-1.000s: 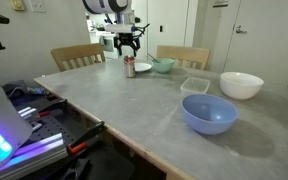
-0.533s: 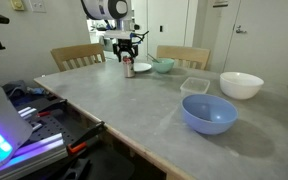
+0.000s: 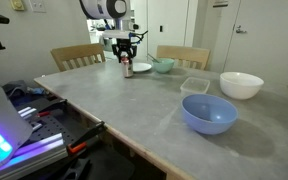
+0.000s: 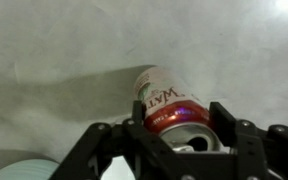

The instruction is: Move the can from left to right.

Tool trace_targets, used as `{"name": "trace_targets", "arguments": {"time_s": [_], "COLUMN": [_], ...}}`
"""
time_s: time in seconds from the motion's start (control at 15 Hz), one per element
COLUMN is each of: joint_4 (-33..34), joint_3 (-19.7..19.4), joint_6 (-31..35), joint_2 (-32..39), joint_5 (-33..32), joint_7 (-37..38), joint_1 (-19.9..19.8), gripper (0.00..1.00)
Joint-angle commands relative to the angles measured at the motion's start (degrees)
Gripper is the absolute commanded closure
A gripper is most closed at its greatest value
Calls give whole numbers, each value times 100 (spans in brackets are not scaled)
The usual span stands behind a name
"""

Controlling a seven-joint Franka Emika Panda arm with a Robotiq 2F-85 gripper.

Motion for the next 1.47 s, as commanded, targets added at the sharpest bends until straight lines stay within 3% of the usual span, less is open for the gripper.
{"name": "trace_targets", "arguments": {"time_s": [0.0,0.33,0.67,1.4], "joint_4": [-398,-577,-505,-169], "joint_3": [118,730,1198,1468], "joint_6": [40,-297,-461,-381], "joint_2": [-463,-913,-953,-262], "joint_5": [-35,533,689,281], "joint_7": [35,-242,-220,-111], "joint_1": [15,111,587,1352], "gripper": [58,58,58,58]}}
